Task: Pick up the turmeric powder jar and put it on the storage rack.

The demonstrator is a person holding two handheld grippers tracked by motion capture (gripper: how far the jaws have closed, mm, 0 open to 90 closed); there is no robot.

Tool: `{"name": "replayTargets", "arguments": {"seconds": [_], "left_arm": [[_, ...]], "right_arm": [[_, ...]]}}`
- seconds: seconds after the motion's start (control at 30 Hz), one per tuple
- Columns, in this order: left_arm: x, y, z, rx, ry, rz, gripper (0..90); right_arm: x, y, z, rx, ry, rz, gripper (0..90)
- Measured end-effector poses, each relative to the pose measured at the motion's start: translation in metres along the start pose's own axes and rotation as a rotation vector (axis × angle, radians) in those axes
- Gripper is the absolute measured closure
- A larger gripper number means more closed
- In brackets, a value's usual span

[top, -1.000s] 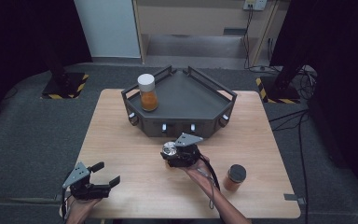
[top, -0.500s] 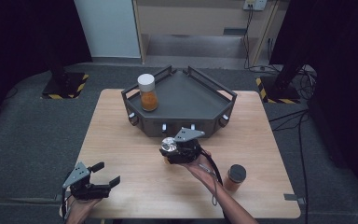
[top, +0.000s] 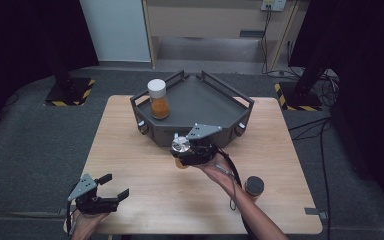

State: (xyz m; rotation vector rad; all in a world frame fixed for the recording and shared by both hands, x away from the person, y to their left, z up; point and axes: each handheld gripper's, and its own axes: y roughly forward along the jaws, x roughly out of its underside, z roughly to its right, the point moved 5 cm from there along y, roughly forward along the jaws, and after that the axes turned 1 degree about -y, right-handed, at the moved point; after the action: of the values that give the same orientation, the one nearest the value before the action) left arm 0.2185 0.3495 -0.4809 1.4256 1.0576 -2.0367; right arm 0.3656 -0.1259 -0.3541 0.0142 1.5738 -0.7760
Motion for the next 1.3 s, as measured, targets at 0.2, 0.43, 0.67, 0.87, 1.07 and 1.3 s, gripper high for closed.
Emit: {"name": "replayTargets", "arguments": {"seconds": [0.2, 0.43, 0.67, 0.87, 1.07, 1.3], "left_arm": [[0.0, 0.0, 0.0, 0.001, -0.003, 0.0, 5.3], [0.0, 0.0, 0.0, 0.002, -0.003, -0.001, 5.3], [0.0, 0.001, -0.001, 0.003, -0.003, -0.003, 5.4], [0.0, 0.001, -0.001, 0.006, -0.005, -0.006, 5.4], [0.0, 0.001, -0.002, 0.009, -0.007, -0.007, 5.4], [0.001, 0.001, -0.002, 0.01, -0.009, -0.008, 5.4]], "right_arm": [[-0.018, -0.006, 0.007, 0.013, -0.001, 0.012, 34.4], [-0.035, -0.009, 0.018, 0.03, 0.015, 0.02, 34.4], [-0.052, -0.012, 0.029, 0.066, 0.024, 0.033, 34.5], [-0.065, -0.012, 0.039, 0.095, 0.03, 0.036, 34.4], [-0.075, -0.006, 0.048, 0.127, 0.038, 0.03, 34.4], [-0.082, 0.004, 0.058, 0.162, 0.069, 0.035, 34.4]]}}
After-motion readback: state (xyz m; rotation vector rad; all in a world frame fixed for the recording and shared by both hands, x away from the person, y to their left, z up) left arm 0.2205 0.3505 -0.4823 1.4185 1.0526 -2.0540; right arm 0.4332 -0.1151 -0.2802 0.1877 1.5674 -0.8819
